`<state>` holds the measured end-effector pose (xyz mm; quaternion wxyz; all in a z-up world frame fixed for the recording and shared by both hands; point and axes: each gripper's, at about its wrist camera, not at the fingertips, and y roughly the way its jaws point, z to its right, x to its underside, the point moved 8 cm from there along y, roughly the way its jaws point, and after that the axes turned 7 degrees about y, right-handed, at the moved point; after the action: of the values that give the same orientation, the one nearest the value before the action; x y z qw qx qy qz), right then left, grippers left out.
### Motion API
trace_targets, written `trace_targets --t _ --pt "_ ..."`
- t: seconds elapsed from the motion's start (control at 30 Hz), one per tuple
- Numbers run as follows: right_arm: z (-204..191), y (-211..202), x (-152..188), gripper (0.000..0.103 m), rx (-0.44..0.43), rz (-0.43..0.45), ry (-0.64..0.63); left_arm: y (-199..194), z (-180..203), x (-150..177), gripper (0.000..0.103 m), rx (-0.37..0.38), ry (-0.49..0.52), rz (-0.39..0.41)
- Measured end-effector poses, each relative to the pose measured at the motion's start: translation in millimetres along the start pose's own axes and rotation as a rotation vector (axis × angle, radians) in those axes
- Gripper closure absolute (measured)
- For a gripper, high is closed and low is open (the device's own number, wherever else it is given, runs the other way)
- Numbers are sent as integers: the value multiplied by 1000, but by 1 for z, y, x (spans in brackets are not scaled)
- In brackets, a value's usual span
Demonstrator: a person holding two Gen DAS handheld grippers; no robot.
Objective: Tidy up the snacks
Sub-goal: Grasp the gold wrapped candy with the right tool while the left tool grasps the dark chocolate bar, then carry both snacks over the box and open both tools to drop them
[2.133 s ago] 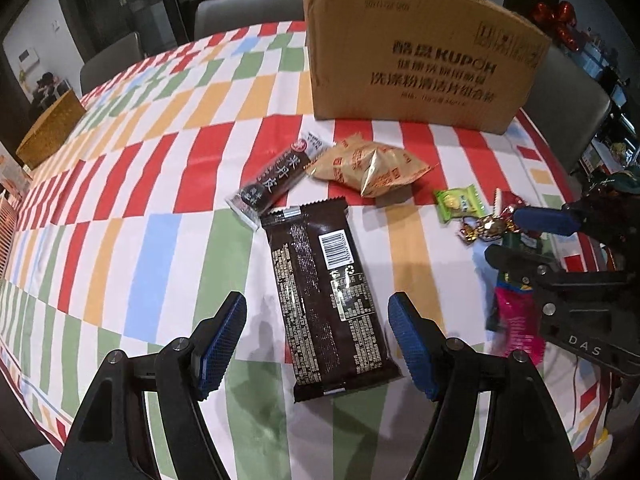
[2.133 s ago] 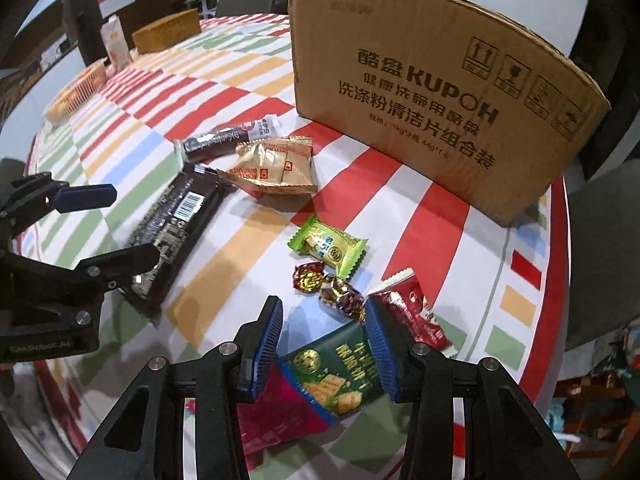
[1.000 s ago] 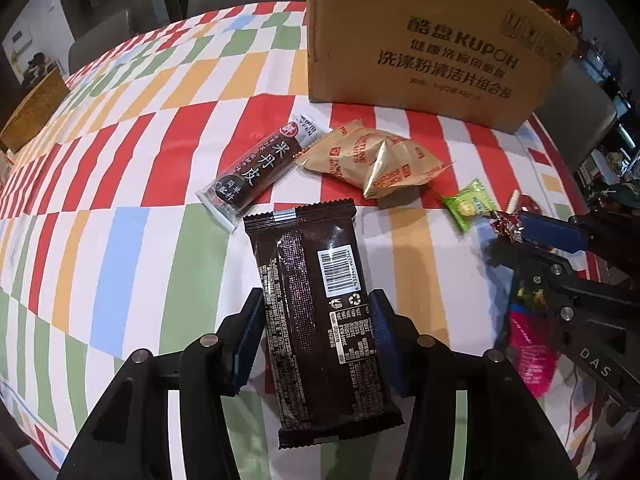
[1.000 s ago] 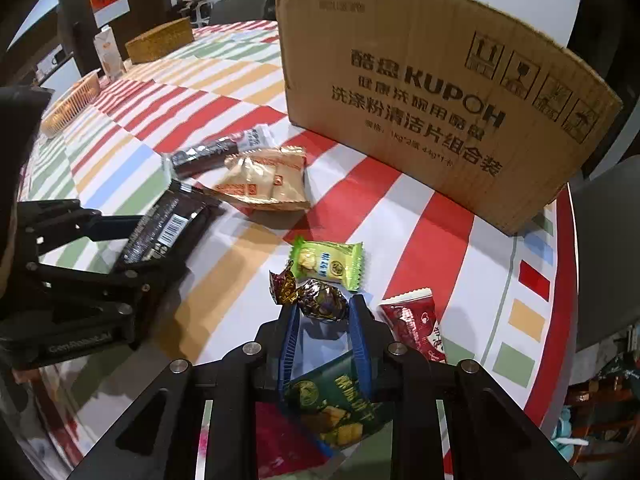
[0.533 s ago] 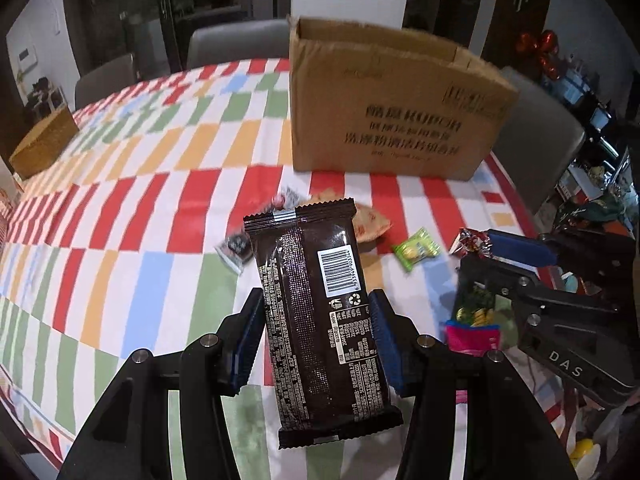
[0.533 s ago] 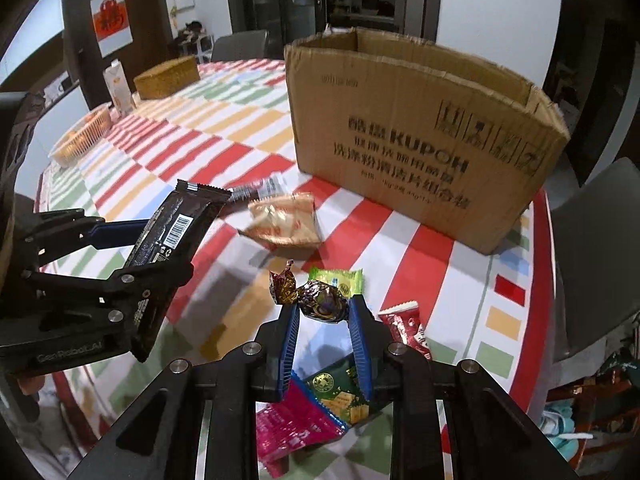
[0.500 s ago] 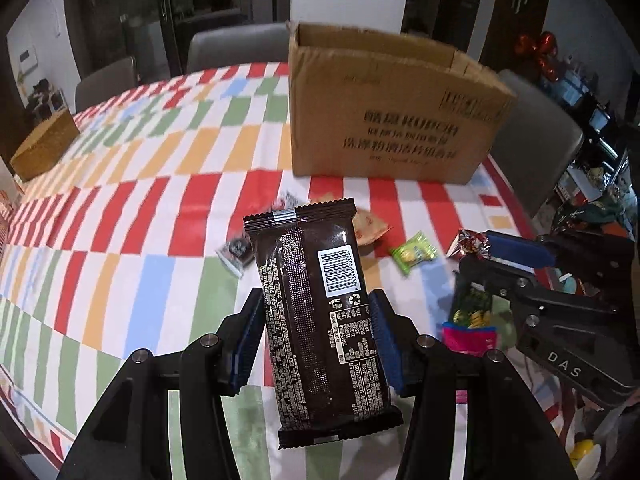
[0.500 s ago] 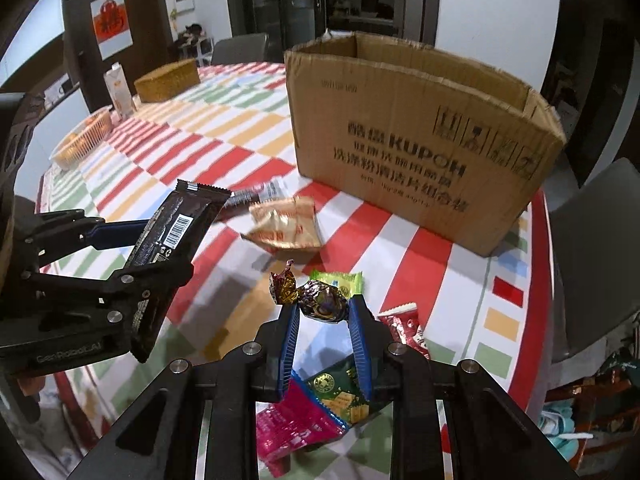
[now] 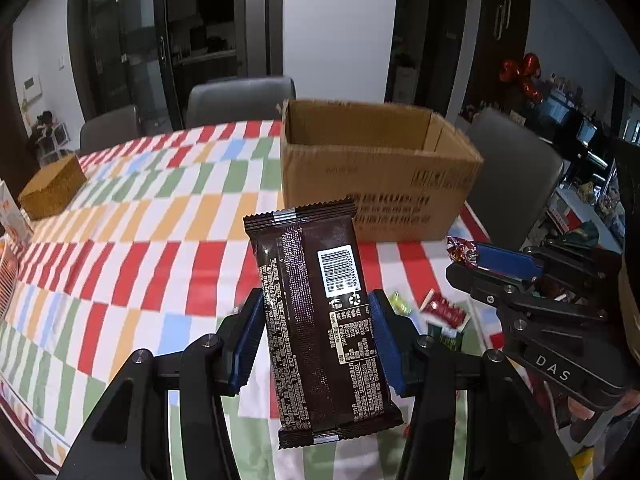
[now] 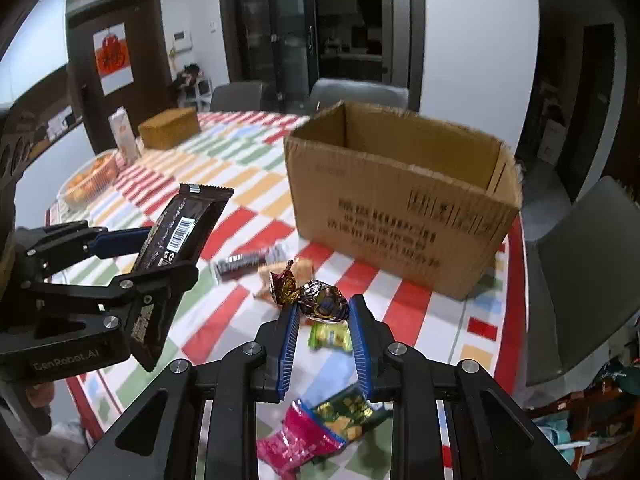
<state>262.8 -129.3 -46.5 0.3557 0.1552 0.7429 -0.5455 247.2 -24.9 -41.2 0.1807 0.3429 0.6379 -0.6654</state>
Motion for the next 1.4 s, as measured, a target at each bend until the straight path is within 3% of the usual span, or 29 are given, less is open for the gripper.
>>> trace_targets --t 0.4,0.97,1.4 --pt "13 -33 -44 76 16 127 57 -21 8 -58 52 5 22 123" --pt "40 -47 -96 76 47 224 90 -14 4 -124 52 8 34 197" --pt "71 -21 -135 76 105 198 109 37 -3 -171 52 -13 69 141"
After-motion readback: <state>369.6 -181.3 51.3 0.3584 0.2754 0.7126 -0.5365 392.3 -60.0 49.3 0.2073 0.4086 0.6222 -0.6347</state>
